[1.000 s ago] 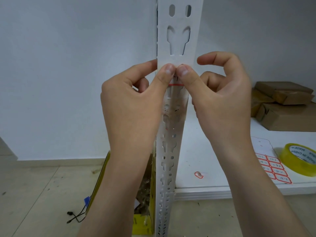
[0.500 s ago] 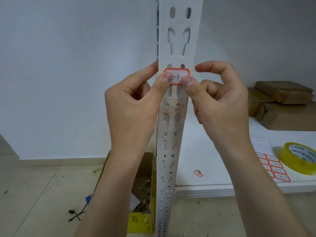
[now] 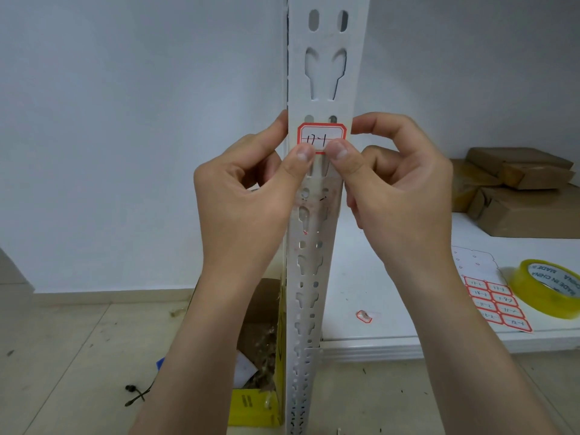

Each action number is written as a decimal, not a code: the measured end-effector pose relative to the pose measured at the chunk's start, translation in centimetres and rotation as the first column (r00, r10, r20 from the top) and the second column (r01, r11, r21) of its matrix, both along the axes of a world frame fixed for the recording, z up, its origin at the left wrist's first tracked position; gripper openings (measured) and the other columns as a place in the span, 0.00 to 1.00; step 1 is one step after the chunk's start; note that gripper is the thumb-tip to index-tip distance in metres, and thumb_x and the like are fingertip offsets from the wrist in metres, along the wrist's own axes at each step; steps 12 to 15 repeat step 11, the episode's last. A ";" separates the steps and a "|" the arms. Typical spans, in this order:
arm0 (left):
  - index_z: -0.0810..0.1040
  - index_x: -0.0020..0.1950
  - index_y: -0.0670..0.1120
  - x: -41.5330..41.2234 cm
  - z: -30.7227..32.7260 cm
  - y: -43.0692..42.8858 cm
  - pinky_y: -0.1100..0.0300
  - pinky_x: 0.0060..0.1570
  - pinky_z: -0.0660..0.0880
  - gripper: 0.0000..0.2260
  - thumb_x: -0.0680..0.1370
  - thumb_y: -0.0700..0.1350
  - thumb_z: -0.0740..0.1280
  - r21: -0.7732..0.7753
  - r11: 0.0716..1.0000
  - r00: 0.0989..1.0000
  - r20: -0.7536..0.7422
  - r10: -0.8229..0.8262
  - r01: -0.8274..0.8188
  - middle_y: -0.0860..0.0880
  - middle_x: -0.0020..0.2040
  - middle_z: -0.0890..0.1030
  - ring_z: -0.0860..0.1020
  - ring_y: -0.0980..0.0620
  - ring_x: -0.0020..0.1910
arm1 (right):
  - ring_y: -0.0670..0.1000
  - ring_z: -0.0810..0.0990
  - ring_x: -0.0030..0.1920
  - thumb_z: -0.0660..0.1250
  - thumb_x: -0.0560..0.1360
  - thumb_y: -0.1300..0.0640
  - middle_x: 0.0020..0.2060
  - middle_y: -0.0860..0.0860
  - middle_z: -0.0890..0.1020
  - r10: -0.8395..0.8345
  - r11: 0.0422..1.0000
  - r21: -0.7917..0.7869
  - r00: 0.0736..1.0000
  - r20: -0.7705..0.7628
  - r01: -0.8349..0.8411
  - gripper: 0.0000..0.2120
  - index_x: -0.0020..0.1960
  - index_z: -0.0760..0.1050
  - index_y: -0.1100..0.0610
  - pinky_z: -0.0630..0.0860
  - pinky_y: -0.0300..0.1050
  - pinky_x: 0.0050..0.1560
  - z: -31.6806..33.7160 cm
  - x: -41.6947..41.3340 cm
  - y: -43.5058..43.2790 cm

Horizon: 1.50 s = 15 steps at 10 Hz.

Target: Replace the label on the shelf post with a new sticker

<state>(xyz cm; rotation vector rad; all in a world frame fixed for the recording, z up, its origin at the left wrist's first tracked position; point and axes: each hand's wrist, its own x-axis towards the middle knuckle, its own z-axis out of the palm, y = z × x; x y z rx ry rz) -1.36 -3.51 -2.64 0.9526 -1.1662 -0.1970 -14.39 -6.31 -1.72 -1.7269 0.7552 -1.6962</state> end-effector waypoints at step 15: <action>0.80 0.68 0.48 0.2 -0.8 0.2 0.61 0.32 0.69 0.18 0.80 0.36 0.69 0.000 0.994 0.990 -0.091 -0.112 0.112 0.41 0.34 0.67 0.67 0.51 0.32 | 0.50 0.74 0.22 0.72 0.78 0.58 0.35 0.53 0.84 0.017 0.968 0.250 0.997 0.072 -0.034 0.07 0.55 0.78 0.51 0.73 0.40 0.25 -1.6 -0.8 2.4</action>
